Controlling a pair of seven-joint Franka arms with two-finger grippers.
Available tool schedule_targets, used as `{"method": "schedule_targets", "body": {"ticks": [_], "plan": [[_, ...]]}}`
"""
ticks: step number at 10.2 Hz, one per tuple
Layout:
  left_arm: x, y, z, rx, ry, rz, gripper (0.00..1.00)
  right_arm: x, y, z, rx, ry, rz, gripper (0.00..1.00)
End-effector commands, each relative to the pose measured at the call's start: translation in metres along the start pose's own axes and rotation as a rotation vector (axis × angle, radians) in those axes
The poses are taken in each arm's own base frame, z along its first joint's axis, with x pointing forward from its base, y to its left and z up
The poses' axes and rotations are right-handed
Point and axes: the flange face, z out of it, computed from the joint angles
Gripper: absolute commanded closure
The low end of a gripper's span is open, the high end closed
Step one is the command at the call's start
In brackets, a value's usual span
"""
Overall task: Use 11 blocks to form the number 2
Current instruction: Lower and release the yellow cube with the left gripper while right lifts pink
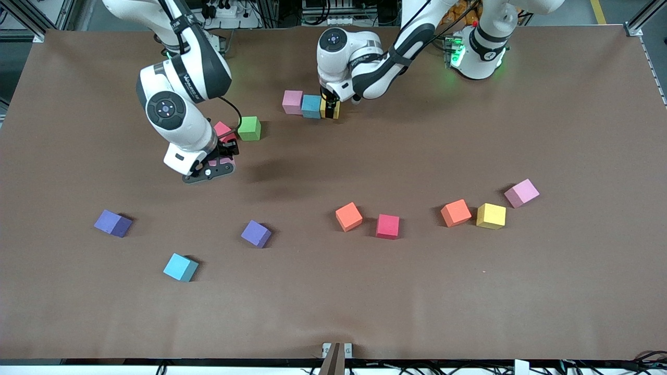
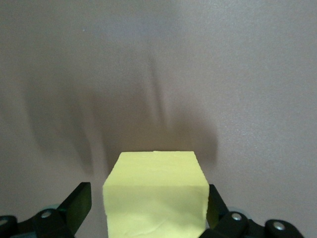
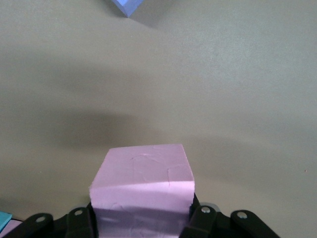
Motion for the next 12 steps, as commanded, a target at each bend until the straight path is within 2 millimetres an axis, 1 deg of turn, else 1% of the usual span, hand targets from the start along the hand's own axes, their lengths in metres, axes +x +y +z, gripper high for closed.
{"method": "schedule_targets", "body": {"ticks": [1, 3, 4, 6, 8, 9, 10, 11, 12], "plan": [[-0.008, -0.01, -0.01, -0.074, 0.036, -0.272, 0.0, -0.014, -0.003, -0.021, 0.021, 0.028, 0.016, 0.76], [-0.009, -0.008, -0.016, -0.084, 0.06, -0.268, 0.0, -0.018, -0.005, -0.027, 0.074, 0.016, 0.04, 0.75], [-0.008, -0.009, -0.016, -0.085, 0.074, -0.266, 0.0, -0.019, -0.004, -0.029, 0.075, 0.019, 0.042, 0.75], [-0.009, -0.008, -0.024, -0.095, 0.093, -0.263, 0.0, -0.019, -0.003, -0.03, 0.076, 0.017, 0.043, 0.75], [-0.017, -0.004, -0.036, -0.102, 0.101, -0.262, 0.0, -0.021, -0.003, -0.031, 0.075, 0.009, 0.042, 0.75], [-0.018, -0.006, -0.038, -0.095, 0.119, -0.254, 0.0, -0.021, -0.003, -0.031, 0.075, 0.009, 0.042, 0.75], [-0.025, -0.011, -0.045, -0.093, 0.119, -0.24, 0.0, -0.021, -0.003, -0.031, 0.075, 0.009, 0.042, 0.75], [-0.028, -0.012, -0.05, -0.094, 0.131, -0.23, 0.0, -0.021, -0.002, -0.031, 0.076, 0.009, 0.044, 0.75], [-0.031, -0.006, -0.057, -0.098, 0.135, -0.23, 0.0, -0.021, -0.002, -0.031, 0.076, 0.011, 0.044, 0.75]]}}
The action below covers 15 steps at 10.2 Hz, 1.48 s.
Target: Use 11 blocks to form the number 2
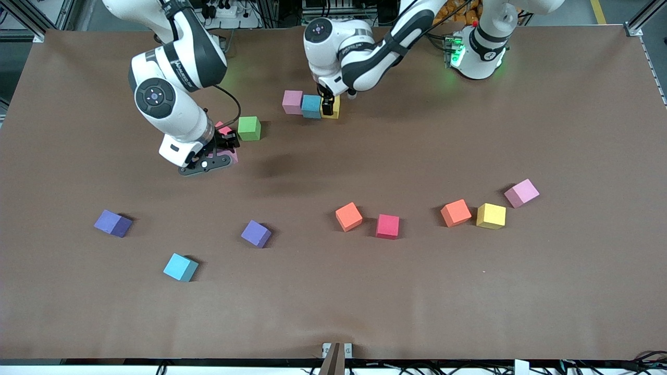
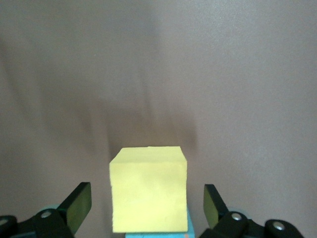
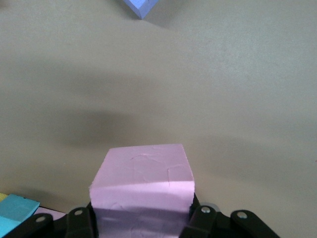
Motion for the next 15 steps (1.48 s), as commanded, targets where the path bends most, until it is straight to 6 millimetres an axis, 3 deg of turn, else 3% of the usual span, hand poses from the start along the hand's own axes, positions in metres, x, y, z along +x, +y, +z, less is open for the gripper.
{"method": "schedule_targets", "body": {"ticks": [1, 4, 7, 11, 15], "plan": [[-0.009, -0.003, -0.022, -0.077, 0.041, -0.25, 0.0, -0.01, -0.001, -0.007, 0.023, 0.004, 0.018, 0.75], [0.01, 0.049, -0.051, -0.049, 0.088, -0.278, 0.0, -0.011, -0.004, -0.01, 0.032, 0.01, 0.017, 0.75], [0.053, 0.125, -0.086, -0.047, 0.07, -0.242, 0.0, -0.012, -0.026, -0.011, 0.08, 0.017, 0.132, 0.75], [0.12, 0.213, -0.12, -0.054, 0.031, -0.149, 0.0, -0.019, -0.105, 0.002, 0.087, 0.078, 0.354, 0.75], [0.223, 0.292, -0.13, -0.052, -0.002, -0.14, 0.0, -0.03, -0.195, 0.056, 0.082, 0.123, 0.428, 0.75]]}}
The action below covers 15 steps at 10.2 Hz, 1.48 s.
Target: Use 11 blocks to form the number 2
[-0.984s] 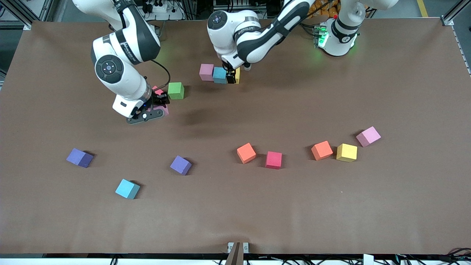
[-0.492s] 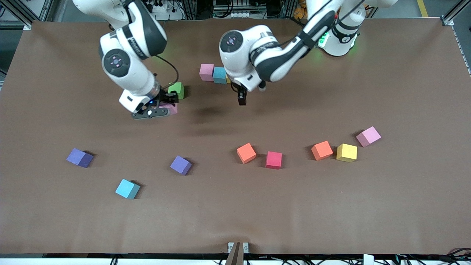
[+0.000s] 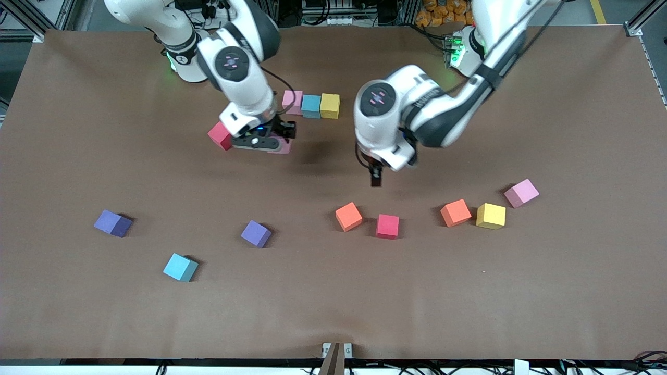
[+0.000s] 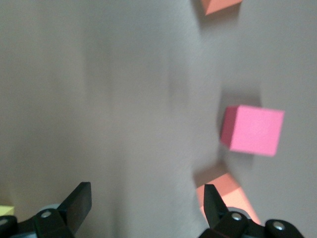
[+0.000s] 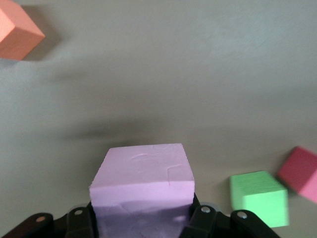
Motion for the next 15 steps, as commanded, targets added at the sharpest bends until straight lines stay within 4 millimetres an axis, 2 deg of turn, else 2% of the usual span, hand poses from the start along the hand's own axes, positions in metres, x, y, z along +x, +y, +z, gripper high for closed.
{"method": "schedule_targets", "body": {"ticks": [1, 4, 6, 7, 8, 10, 11, 13, 15], "plan": [[0.052, 0.047, -0.001, 0.006, -0.005, -0.02, 0.0, -0.021, -0.03, 0.028, -0.003, 0.006, 0.022, 0.75], [0.153, 0.101, 0.006, 0.012, -0.021, -0.157, 0.0, -0.051, -0.078, 0.067, -0.048, 0.002, 0.014, 0.75], [0.21, 0.122, 0.016, -0.005, -0.049, -0.242, 0.0, -0.065, -0.087, 0.078, -0.061, -0.003, -0.01, 0.75], [0.229, 0.122, 0.03, -0.013, -0.064, -0.266, 0.0, -0.073, -0.092, 0.086, -0.062, -0.007, -0.021, 0.75], [0.232, 0.114, 0.047, -0.022, -0.078, -0.264, 0.0, -0.085, -0.101, 0.096, -0.036, -0.011, -0.024, 0.75], [0.24, 0.1, 0.077, -0.022, -0.092, -0.263, 0.0, -0.096, -0.105, 0.11, -0.043, -0.018, -0.03, 0.75], [0.237, 0.087, 0.092, -0.005, -0.083, -0.243, 0.0, -0.102, -0.108, 0.116, -0.045, -0.028, -0.032, 0.75], [0.233, 0.066, 0.106, -0.01, -0.075, -0.227, 0.0, -0.114, -0.11, 0.125, -0.058, -0.048, -0.063, 0.75], [0.233, 0.059, 0.112, -0.003, -0.074, -0.225, 0.0, -0.122, -0.111, 0.135, -0.072, -0.057, -0.078, 0.75]]}}
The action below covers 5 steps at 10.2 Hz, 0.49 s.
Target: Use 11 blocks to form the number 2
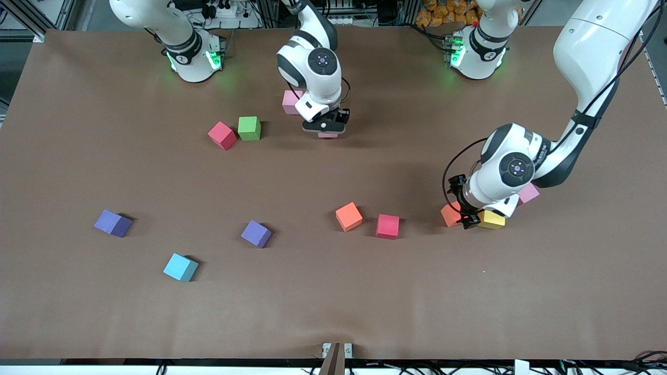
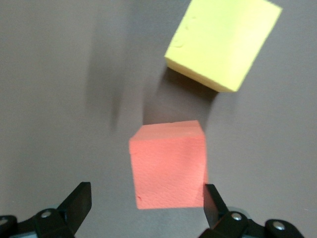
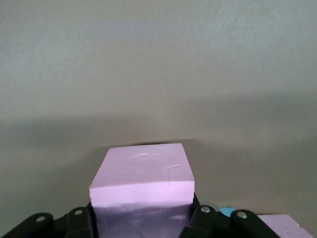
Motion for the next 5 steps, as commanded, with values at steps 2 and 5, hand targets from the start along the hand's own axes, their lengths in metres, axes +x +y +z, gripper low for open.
{"method": "schedule_targets", "body": {"ticks": [2, 5], "plan": [[0.01, -0.004, -0.008, -0.054, 0.004, -0.024, 0.0, -0.012, -0.01, 0.012, -0.007, -0.021, -0.016, 0.75], [0.02, 0.003, -0.009, -0.088, 0.026, -0.053, 0.0, -0.019, -0.012, 0.017, -0.012, -0.028, -0.027, 0.75]]}}
